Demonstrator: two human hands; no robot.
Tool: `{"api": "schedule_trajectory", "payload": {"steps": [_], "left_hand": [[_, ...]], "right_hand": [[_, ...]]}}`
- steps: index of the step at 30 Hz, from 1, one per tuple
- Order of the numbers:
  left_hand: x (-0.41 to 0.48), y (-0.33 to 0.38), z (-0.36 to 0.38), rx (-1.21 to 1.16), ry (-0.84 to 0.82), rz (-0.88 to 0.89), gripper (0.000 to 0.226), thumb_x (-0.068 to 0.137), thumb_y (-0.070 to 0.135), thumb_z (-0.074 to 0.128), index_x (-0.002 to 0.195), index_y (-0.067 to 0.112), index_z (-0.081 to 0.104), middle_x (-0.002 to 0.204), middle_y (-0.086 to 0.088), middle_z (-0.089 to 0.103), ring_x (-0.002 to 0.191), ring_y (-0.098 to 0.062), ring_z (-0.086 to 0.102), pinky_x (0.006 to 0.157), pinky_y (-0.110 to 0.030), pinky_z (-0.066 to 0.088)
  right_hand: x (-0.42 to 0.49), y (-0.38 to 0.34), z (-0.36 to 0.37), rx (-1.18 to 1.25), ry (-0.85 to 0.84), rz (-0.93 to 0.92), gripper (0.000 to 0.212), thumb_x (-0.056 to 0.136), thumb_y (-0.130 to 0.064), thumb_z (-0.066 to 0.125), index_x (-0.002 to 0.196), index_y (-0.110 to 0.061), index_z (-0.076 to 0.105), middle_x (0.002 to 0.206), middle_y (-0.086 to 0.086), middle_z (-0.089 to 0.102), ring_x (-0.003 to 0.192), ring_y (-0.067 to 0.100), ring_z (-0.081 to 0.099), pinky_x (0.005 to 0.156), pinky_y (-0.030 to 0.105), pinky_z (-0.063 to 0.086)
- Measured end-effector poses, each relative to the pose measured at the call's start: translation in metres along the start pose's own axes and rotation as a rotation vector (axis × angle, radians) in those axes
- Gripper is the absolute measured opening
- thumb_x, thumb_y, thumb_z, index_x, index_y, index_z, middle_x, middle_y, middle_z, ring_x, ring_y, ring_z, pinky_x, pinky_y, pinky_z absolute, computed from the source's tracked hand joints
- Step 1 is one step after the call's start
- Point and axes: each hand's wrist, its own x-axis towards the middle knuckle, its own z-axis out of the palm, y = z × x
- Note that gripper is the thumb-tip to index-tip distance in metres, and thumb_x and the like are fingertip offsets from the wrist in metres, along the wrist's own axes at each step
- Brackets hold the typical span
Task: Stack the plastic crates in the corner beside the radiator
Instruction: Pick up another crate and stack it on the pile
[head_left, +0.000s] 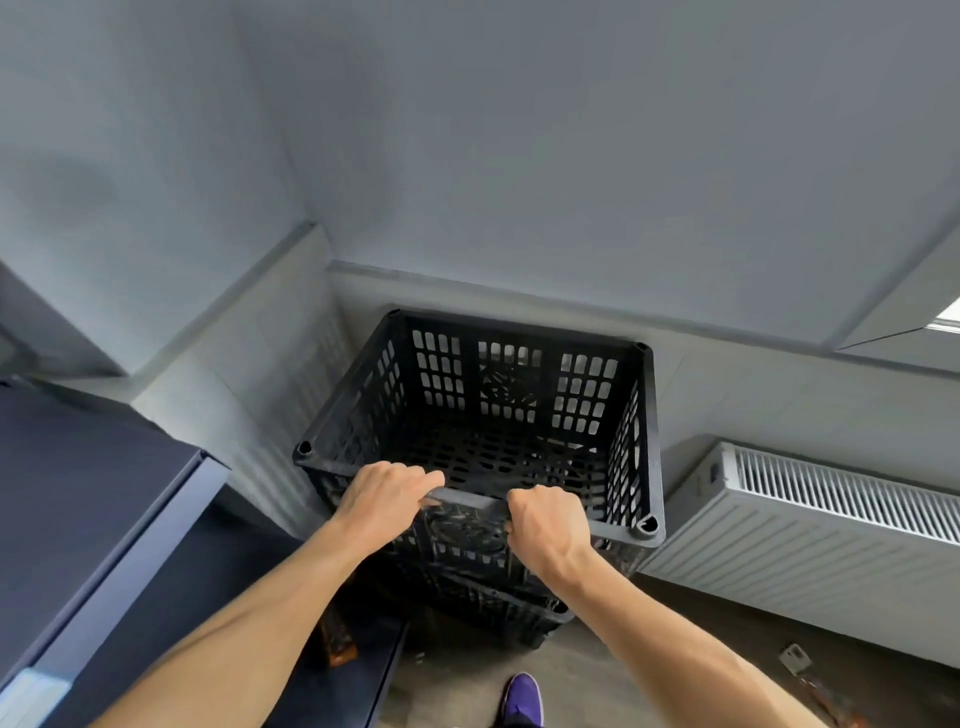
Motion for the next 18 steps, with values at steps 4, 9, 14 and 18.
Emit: {"api": "schedule_trajectory", "payload": {"steps": [4, 9, 14, 18], "left_hand": [[0.011, -0.004, 0.006, 0.011, -0.029, -0.023, 0.026, 0.074, 0.020, 0.075, 0.090, 0.030, 0.057, 0.066, 0.010, 0.057, 0.059, -0.014, 0.059, 0.051, -0.029, 0.045], [0.018, -0.007, 0.018, 0.007, -0.056, -0.022, 0.024, 0.076, 0.019, 0.073, 0.088, 0.028, 0.055, 0.066, 0.008, 0.056, 0.058, -0.015, 0.057, 0.053, -0.031, 0.047], [0.024, -0.010, 0.032, -0.021, -0.067, 0.006, 0.028, 0.071, 0.018, 0.078, 0.087, 0.028, 0.057, 0.063, 0.009, 0.056, 0.055, -0.015, 0.057, 0.051, -0.029, 0.045], [0.024, -0.016, 0.044, -0.019, -0.087, 0.020, 0.038, 0.062, 0.013, 0.082, 0.090, 0.029, 0.062, 0.062, 0.009, 0.057, 0.053, -0.014, 0.057, 0.050, -0.027, 0.045]], "right_hand": [[0.016, 0.005, 0.007, 0.034, -0.005, -0.011, 0.008, 0.092, -0.021, 0.057, 0.093, -0.016, 0.063, 0.083, 0.003, 0.070, 0.077, 0.027, 0.067, 0.058, 0.033, 0.042], [0.023, 0.006, 0.021, 0.073, -0.026, 0.003, 0.009, 0.094, -0.018, 0.053, 0.094, -0.016, 0.062, 0.082, 0.003, 0.070, 0.075, 0.027, 0.065, 0.057, 0.033, 0.038], [0.030, 0.006, 0.032, 0.079, -0.043, 0.011, 0.010, 0.095, -0.020, 0.053, 0.099, -0.015, 0.061, 0.087, 0.005, 0.071, 0.080, 0.028, 0.066, 0.059, 0.033, 0.038], [0.035, -0.002, 0.043, 0.097, -0.065, 0.034, 0.011, 0.095, -0.022, 0.054, 0.100, -0.015, 0.061, 0.088, 0.005, 0.071, 0.081, 0.029, 0.066, 0.059, 0.033, 0.039]]}}
